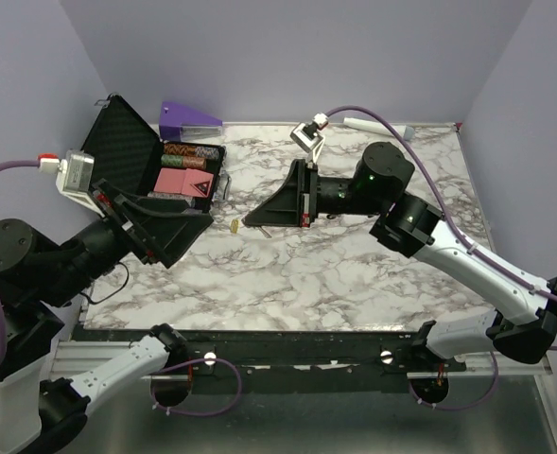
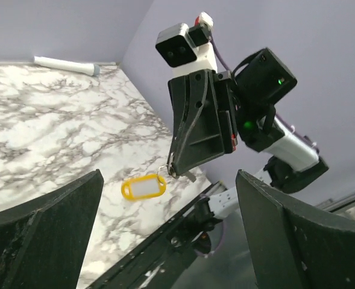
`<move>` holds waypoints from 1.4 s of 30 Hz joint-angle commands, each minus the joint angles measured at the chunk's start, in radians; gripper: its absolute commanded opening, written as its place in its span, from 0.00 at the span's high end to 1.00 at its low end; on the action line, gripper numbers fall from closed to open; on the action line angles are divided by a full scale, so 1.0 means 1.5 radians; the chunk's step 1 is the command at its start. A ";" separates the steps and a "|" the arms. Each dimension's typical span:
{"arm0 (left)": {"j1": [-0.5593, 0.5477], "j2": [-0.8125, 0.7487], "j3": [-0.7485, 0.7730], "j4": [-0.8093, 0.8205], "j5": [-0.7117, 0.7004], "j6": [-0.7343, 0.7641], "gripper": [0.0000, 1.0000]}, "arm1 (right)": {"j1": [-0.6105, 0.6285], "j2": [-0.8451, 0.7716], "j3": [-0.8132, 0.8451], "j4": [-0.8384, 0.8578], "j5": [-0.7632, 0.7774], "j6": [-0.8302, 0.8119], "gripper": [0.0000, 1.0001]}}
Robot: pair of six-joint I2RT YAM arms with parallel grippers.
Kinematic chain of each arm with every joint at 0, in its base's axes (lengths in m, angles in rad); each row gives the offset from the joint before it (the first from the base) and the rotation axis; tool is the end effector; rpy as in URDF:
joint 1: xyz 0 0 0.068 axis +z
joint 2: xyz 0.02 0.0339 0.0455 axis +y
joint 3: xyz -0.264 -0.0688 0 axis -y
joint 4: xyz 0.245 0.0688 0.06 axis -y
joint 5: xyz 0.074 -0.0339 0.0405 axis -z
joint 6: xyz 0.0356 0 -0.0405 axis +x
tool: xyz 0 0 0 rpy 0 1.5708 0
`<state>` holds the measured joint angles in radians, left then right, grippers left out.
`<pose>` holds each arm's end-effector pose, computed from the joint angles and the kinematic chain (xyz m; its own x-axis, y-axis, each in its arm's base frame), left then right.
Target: Remove the keys from the keyring
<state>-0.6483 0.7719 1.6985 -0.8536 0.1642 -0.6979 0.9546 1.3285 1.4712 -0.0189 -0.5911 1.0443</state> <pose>0.0274 -0.0281 0.5375 -0.4218 -0.4758 -0.7718 0.5934 0.4988 -0.6318 0.1534 0.2509 0.4768 -0.8263 0.0753 -0.5582 -0.5628 -0.0728 0.8234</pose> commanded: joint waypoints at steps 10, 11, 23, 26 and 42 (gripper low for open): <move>-0.002 0.060 -0.001 -0.005 0.305 0.168 0.04 | 0.004 -0.014 0.040 -0.048 -0.190 -0.021 0.99; -0.002 0.062 -0.006 0.002 0.321 0.166 0.06 | 0.004 -0.016 0.040 -0.050 -0.188 -0.022 0.99; -0.002 0.074 -0.035 0.013 0.411 0.155 0.45 | 0.005 -0.041 0.019 -0.054 -0.169 -0.016 0.99; -0.001 0.066 -0.052 0.038 0.419 0.137 0.47 | 0.004 -0.043 0.020 -0.054 -0.171 -0.015 0.99; -0.002 0.080 -0.070 0.086 0.470 0.102 0.77 | 0.004 -0.045 0.026 -0.055 -0.165 -0.014 0.99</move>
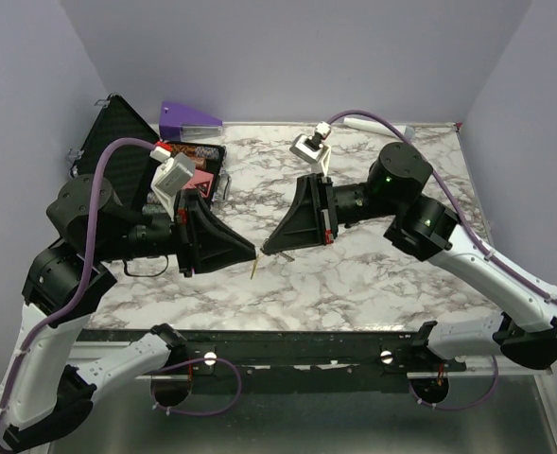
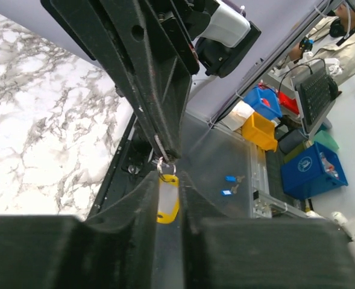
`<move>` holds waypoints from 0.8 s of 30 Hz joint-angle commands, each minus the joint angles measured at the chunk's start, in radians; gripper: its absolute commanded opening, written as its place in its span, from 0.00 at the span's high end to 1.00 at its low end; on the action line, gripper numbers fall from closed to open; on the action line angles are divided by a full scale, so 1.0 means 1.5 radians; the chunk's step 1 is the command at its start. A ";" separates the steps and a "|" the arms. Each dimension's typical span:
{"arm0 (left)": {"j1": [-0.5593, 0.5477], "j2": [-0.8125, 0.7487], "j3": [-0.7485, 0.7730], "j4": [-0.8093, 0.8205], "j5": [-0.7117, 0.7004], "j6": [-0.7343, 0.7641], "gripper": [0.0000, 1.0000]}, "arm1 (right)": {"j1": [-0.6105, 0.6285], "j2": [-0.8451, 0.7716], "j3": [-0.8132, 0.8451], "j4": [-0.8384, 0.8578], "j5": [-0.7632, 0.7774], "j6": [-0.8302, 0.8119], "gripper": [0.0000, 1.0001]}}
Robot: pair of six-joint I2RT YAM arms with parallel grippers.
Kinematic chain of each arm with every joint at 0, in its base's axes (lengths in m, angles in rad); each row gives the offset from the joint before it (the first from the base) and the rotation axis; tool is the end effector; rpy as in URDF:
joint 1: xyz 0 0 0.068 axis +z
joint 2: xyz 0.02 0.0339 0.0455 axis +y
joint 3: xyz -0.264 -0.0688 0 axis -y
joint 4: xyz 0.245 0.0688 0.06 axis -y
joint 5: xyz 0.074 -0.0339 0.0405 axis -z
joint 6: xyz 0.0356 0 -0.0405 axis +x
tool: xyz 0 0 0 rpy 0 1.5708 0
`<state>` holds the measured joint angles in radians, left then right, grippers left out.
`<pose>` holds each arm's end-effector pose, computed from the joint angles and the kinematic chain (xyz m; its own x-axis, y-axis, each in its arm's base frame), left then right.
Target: Remove the keys from the keyring
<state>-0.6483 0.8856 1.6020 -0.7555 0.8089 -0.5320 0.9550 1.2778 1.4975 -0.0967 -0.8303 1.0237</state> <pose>0.0616 -0.0790 0.5202 -0.5306 -0.0373 -0.8468 0.8401 0.1099 -0.5312 0.1328 0.2332 0.4902 -0.7948 -0.1258 -0.5936 -0.5671 -0.1939 0.8005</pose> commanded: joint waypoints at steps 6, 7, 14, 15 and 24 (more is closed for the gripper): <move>-0.002 -0.002 -0.033 0.050 0.057 -0.026 0.80 | 0.005 -0.013 0.007 -0.004 -0.003 -0.001 0.99; -0.002 -0.003 -0.038 0.056 0.060 -0.030 0.79 | 0.004 -0.013 0.006 -0.004 -0.003 -0.001 0.99; -0.001 -0.005 -0.046 0.077 0.071 -0.043 0.75 | 0.004 -0.011 0.007 -0.005 -0.001 -0.002 0.99; -0.001 -0.006 -0.046 0.080 0.072 -0.045 0.76 | 0.005 -0.010 0.007 -0.004 -0.001 -0.002 0.99; -0.001 -0.010 -0.066 0.138 0.088 -0.089 1.00 | 0.003 -0.003 0.005 -0.006 0.009 -0.006 0.99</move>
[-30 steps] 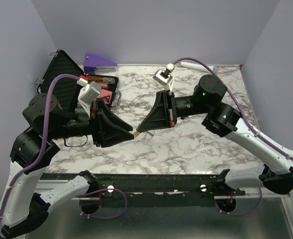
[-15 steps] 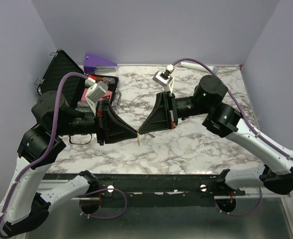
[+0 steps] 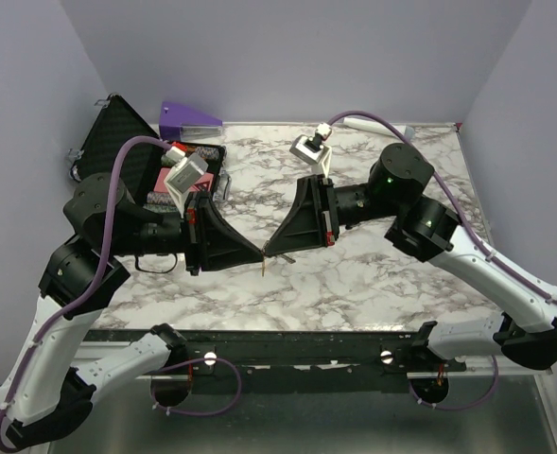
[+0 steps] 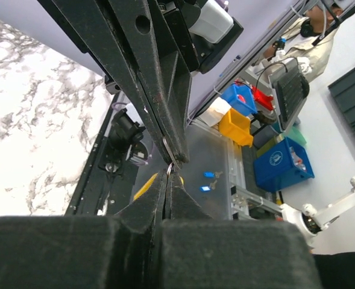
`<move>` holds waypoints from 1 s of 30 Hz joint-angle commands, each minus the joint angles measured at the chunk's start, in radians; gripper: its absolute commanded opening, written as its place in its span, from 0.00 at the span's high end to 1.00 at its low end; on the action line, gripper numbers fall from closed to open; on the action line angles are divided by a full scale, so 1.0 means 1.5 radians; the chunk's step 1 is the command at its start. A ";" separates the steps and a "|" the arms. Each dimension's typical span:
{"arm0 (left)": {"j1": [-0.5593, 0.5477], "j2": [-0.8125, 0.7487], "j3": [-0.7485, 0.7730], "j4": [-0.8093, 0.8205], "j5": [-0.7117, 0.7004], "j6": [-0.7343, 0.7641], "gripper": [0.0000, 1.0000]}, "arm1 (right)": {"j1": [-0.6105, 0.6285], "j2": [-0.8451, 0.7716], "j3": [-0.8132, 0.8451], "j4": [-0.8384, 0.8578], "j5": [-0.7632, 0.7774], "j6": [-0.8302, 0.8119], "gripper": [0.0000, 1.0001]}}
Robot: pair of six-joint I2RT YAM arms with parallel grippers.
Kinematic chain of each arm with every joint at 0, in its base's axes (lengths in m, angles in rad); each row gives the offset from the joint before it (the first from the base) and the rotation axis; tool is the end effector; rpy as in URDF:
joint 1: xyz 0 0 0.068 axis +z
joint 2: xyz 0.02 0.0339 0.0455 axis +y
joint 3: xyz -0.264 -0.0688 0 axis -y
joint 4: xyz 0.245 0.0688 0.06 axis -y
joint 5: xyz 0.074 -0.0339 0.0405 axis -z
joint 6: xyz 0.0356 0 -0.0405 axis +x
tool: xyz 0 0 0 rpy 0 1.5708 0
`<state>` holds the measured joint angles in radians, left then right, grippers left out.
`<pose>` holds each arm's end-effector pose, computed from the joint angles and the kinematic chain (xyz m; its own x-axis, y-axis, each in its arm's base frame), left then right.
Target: Remove the keys from the keyring
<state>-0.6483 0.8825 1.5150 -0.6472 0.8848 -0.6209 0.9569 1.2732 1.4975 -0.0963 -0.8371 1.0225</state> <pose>0.0718 -0.0890 0.5092 -0.5908 -0.0147 -0.8067 0.8059 0.0359 -0.5910 0.1311 0.2320 0.4914 -0.7909 -0.1303 -0.5979 -0.5692 -0.2018 0.7970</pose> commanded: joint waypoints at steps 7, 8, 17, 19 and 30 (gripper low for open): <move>-0.001 0.001 -0.009 0.067 0.012 -0.057 1.00 | 0.003 0.011 0.015 -0.060 0.076 -0.038 0.99; -0.001 0.001 -0.008 0.066 0.005 -0.061 1.00 | 0.002 0.011 0.014 -0.062 0.085 -0.039 0.99; -0.002 -0.004 0.030 0.037 -0.078 -0.080 1.00 | 0.003 0.014 0.012 -0.093 0.178 -0.045 0.99; -0.002 -0.001 0.041 0.022 -0.091 -0.076 1.00 | 0.003 0.021 0.009 -0.090 0.193 -0.036 0.99; -0.001 -0.038 -0.005 0.069 -0.204 -0.142 1.00 | 0.002 0.043 0.014 -0.080 0.224 -0.019 0.99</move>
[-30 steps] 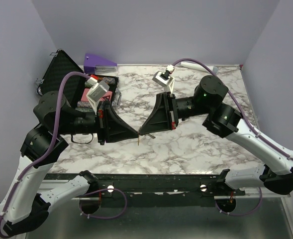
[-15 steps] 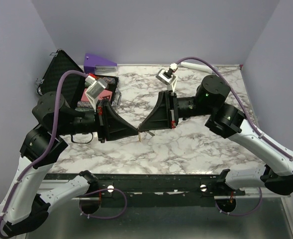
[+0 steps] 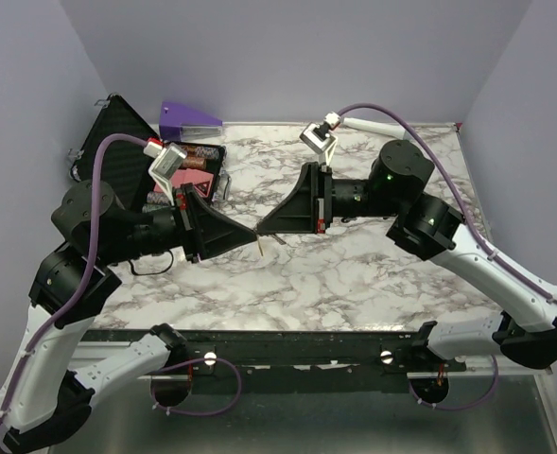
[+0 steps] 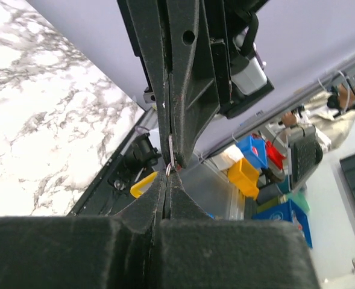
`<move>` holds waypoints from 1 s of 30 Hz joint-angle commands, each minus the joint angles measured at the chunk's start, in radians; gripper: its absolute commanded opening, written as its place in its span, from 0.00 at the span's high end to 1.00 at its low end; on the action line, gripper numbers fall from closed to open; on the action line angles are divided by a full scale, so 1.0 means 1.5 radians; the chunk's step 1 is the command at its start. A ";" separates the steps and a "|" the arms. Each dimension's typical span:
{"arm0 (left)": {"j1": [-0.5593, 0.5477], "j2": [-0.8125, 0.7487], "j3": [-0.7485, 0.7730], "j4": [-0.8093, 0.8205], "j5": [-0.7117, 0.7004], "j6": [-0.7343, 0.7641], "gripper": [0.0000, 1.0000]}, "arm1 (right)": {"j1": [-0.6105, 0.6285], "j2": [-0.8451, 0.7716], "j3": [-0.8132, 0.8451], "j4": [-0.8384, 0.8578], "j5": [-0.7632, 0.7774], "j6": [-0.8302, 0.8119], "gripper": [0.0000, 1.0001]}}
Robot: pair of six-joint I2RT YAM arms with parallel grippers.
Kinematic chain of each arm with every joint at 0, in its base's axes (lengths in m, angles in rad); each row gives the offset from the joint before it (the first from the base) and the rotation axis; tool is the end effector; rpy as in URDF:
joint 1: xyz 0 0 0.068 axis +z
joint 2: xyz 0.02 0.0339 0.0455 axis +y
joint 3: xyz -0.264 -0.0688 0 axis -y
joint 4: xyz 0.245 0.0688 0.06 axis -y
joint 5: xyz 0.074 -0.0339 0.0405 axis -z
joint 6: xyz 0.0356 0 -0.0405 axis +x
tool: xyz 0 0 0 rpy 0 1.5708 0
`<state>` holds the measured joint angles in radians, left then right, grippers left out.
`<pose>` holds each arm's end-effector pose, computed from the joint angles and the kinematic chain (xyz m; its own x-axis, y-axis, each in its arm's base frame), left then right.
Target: Remove the keys from the keyring
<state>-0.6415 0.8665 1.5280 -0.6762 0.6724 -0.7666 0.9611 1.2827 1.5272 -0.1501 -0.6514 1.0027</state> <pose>0.0728 -0.0820 0.5110 -0.6794 -0.1699 -0.7138 0.6884 0.1891 -0.7002 0.1369 0.2337 0.4938 -0.8119 0.0083 -0.5838 -0.5822 -0.0864 0.8084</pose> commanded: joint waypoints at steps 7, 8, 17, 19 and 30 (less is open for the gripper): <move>-0.007 -0.074 -0.084 0.165 -0.141 -0.114 1.00 | -0.001 0.035 -0.030 -0.026 0.160 0.031 0.99; -0.007 -0.077 -0.093 0.178 -0.148 -0.128 1.00 | 0.001 0.032 -0.036 -0.018 0.164 0.037 0.99; -0.007 -0.088 -0.134 0.247 -0.196 -0.175 1.00 | 0.001 0.018 -0.068 0.030 0.208 0.066 0.99; -0.008 -0.089 -0.133 0.246 -0.212 -0.177 1.00 | 0.001 0.015 -0.073 0.034 0.223 0.071 0.99; -0.015 -0.084 -0.140 0.268 -0.270 -0.199 1.00 | 0.000 0.006 -0.103 0.062 0.289 0.100 0.99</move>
<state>-0.6437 0.7521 1.3193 -0.4450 0.3023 -1.0233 0.9607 1.2747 1.4231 0.0154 -0.3233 1.1526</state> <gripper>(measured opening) 0.007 0.009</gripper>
